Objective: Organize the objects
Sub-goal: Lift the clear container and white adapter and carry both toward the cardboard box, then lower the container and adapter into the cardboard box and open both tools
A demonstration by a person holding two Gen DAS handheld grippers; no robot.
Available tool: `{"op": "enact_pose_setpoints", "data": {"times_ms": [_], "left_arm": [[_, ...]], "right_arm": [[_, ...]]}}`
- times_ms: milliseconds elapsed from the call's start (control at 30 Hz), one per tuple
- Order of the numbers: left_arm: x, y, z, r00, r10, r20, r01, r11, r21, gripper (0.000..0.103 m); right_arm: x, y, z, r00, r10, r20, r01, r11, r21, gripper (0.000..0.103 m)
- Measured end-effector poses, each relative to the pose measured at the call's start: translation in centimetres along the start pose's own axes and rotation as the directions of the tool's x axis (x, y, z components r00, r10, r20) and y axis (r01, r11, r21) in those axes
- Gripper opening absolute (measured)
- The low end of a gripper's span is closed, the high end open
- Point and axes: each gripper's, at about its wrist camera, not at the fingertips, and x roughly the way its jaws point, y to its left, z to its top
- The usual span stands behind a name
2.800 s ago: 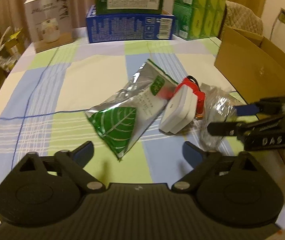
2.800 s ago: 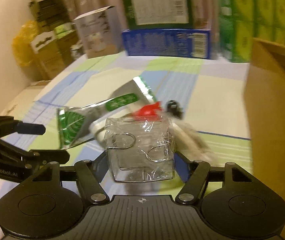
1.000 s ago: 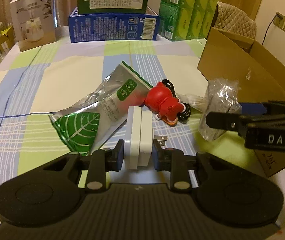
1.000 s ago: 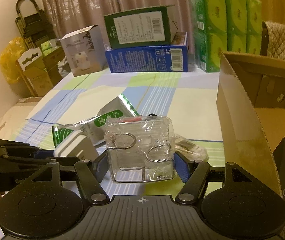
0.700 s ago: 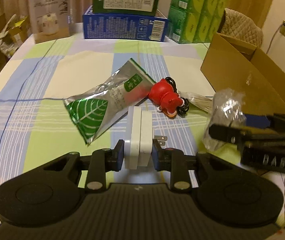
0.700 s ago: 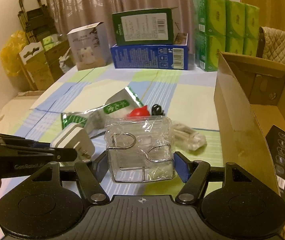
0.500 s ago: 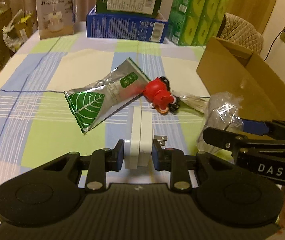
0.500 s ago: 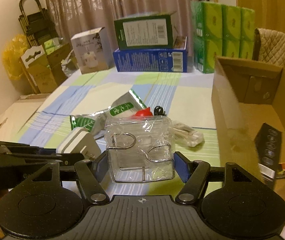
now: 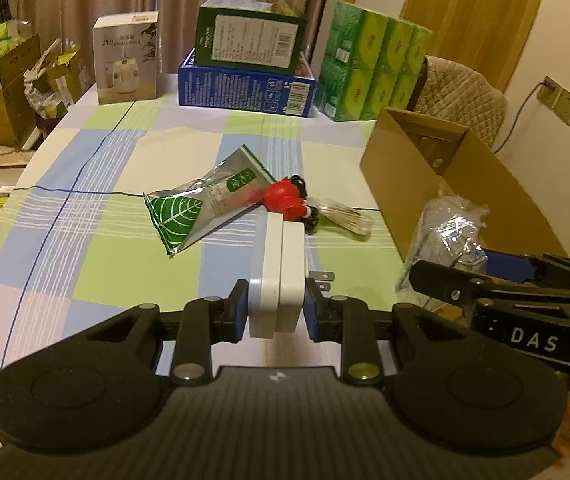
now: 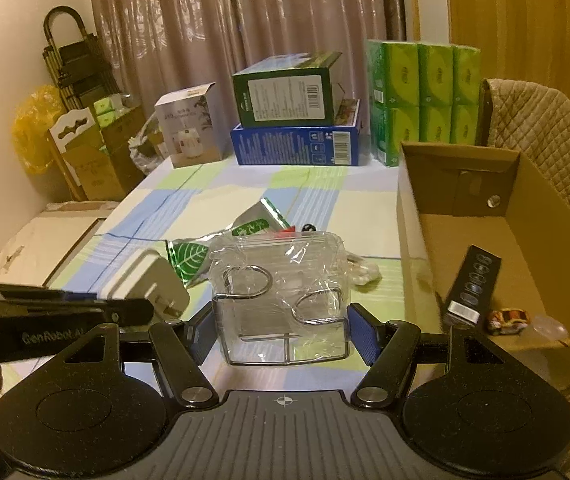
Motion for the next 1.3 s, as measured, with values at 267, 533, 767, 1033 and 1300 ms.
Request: {"op": "enact_pose_setpoints", "data": {"times_ms": [267,533,767,1033,1300], "left_arm": [[-3.3,-2.1,-0.1,0.999,-0.030,0.038,0.028,0.998,0.052,0.024],[-4.2,-4.9,0.9,0.996,-0.080,0.046,0.075,0.992,0.098,0.024],[-3.4,-8.2,1.4,0.989,-0.141,0.033,0.136,0.983,0.127,0.024],[-2.0,-11.9,1.7,0.980,-0.200,0.010,0.196,0.967,0.165,0.024],[-1.1,-14.8,1.8,0.973,-0.233,-0.010,0.230,0.951,0.206,0.024]], "right_arm": [[-3.3,-1.6,-0.6,0.999,-0.037,0.005,0.037,0.999,0.021,0.065],[-5.9,-4.3,-0.2,0.995,-0.095,0.027,0.093,0.994,0.066,0.065],[-7.8,-7.0,0.0,0.986,-0.160,0.044,0.156,0.984,0.087,0.065],[-9.2,-10.0,-0.2,0.977,-0.209,0.039,0.203,0.971,0.126,0.065],[-10.1,-12.4,-0.5,0.972,-0.230,0.043,0.220,0.961,0.167,0.065]]}}
